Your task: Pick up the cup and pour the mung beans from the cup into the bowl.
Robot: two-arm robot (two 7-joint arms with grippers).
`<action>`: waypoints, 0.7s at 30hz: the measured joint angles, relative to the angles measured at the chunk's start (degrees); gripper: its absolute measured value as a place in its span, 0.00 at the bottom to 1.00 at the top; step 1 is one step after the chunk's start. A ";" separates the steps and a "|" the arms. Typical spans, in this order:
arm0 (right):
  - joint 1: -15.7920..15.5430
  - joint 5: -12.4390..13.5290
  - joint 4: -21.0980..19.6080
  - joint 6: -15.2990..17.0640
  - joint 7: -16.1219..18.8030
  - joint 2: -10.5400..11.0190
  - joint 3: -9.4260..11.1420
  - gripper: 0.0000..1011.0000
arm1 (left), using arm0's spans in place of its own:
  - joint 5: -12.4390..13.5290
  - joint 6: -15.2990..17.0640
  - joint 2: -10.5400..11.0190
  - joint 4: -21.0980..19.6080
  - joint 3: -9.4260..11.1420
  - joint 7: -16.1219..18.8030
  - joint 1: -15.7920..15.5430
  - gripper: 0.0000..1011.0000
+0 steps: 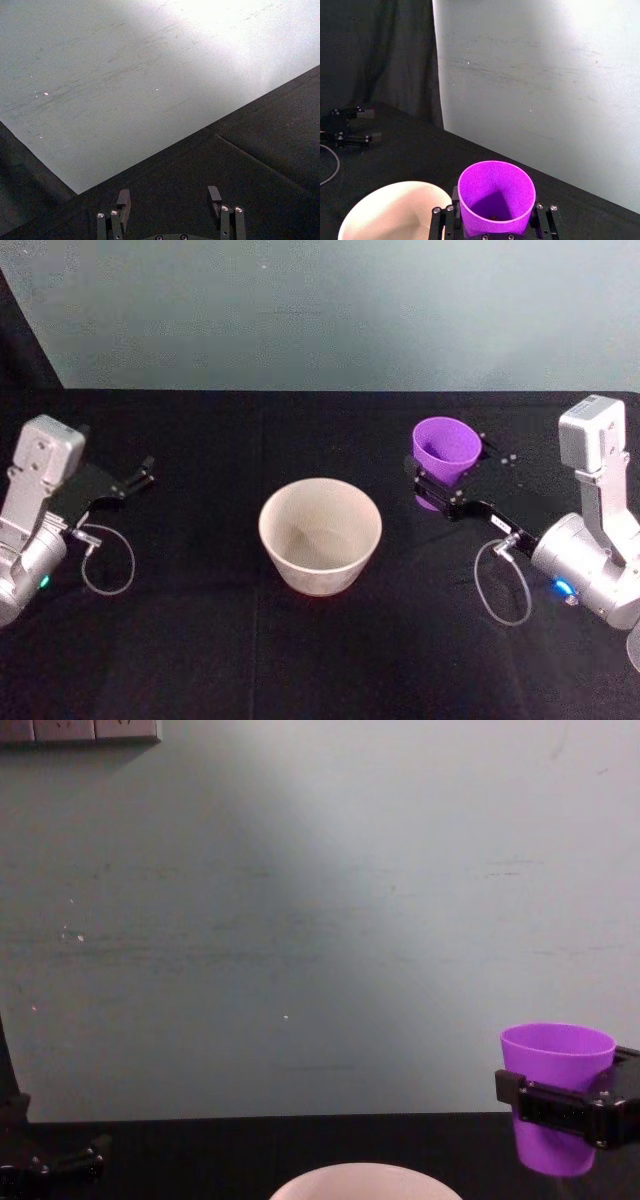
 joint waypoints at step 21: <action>0.00 0.00 0.00 0.00 0.00 0.00 0.00 0.73 | 0.00 0.00 0.00 0.00 0.00 0.00 0.00 0.99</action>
